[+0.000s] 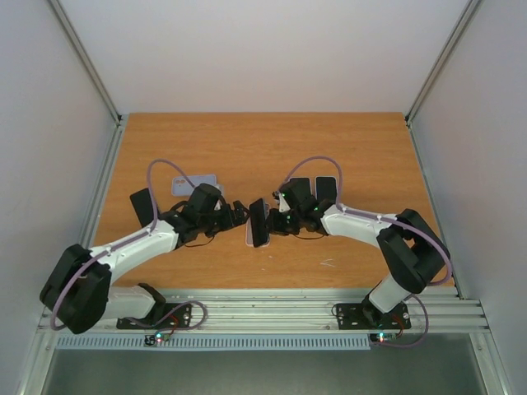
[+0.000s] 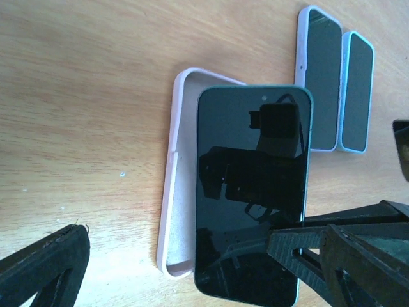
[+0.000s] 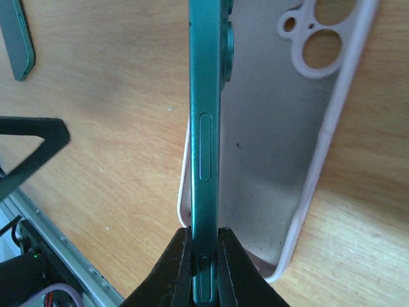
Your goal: Put the phone into the phone case
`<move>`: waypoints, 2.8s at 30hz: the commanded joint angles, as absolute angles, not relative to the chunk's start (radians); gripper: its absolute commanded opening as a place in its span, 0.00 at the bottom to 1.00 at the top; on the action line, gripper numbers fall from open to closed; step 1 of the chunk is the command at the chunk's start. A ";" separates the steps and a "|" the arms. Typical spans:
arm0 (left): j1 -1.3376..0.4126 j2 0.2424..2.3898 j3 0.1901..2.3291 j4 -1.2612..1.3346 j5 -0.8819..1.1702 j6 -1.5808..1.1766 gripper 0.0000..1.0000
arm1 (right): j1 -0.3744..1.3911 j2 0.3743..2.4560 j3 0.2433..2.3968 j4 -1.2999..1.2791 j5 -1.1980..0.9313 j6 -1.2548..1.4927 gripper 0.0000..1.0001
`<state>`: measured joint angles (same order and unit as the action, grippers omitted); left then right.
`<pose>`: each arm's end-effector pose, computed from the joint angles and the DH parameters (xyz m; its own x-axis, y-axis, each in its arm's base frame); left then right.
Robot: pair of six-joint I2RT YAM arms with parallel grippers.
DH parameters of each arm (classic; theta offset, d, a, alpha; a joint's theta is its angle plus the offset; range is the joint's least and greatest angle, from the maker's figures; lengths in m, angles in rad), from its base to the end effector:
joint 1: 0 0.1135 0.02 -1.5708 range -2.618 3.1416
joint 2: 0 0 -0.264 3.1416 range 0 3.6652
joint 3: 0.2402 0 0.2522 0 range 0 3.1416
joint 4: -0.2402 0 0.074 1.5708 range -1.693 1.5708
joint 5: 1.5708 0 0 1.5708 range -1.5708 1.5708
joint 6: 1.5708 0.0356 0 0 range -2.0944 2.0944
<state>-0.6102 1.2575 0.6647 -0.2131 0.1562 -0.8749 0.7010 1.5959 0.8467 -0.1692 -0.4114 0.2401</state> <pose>0.2025 -0.1483 0.1988 -0.8812 -0.3089 -0.3578 -0.0343 0.7967 -0.6034 0.2289 0.2118 0.1698 -0.7745 -0.3685 -0.5141 -0.6100 0.6501 0.4530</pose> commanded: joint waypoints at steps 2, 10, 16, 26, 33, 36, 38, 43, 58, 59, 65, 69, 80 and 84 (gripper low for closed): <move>-0.590 1.348 0.648 -0.050 0.246 -0.889 0.99 | 0.689 1.623 0.913 -0.135 -0.430 0.290 0.01; -0.583 1.473 0.671 0.051 0.316 -0.908 0.99 | 0.665 1.644 0.917 -0.131 -0.437 0.346 0.01; -0.583 1.542 0.684 0.105 0.350 -0.927 0.99 | 0.645 1.618 0.891 -0.121 -0.432 0.366 0.01; -0.604 1.618 0.665 0.186 0.405 -0.982 0.99 | 0.640 1.677 0.853 -0.052 -0.460 0.444 0.01; -0.640 1.649 0.646 0.259 0.433 -1.036 0.99 | 0.639 1.722 0.830 0.023 -0.527 0.468 0.01; -0.658 1.634 0.632 0.269 0.427 -1.052 0.99 | 0.642 1.733 0.823 0.037 -0.563 0.457 0.01; -0.678 1.618 0.622 0.272 0.422 -1.066 0.98 | 0.647 1.729 0.810 0.043 -0.583 0.450 0.01; -0.730 1.590 0.612 0.281 0.413 -1.093 0.98 | 0.658 1.718 0.768 0.072 -0.649 0.431 0.01; -0.888 1.548 0.613 0.303 0.363 -1.166 0.96 | 0.656 1.691 0.721 0.069 -0.709 0.372 0.02; -0.888 1.546 0.610 0.300 0.361 -1.165 0.96 | 0.647 1.686 0.722 0.067 -0.705 0.369 0.02; -0.888 1.502 0.592 0.265 0.315 -1.160 0.96 | 0.603 1.691 0.726 0.051 -0.668 0.352 0.03; -0.887 1.505 0.586 0.277 0.319 -1.164 0.96 | 0.603 1.743 0.739 0.096 -0.697 0.368 0.05; -0.837 1.450 0.525 0.306 0.304 -1.190 0.97 | 0.603 1.723 0.747 0.025 -0.653 0.322 0.18; -0.830 1.432 0.530 0.267 0.291 -1.178 0.96 | 0.603 1.676 0.768 -0.077 -0.617 0.271 0.26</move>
<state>-0.8227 1.4731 0.5316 0.2260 0.2199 -1.1816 0.5907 1.7081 0.7322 0.0204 -0.6559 0.3271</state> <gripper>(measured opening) 0.964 0.237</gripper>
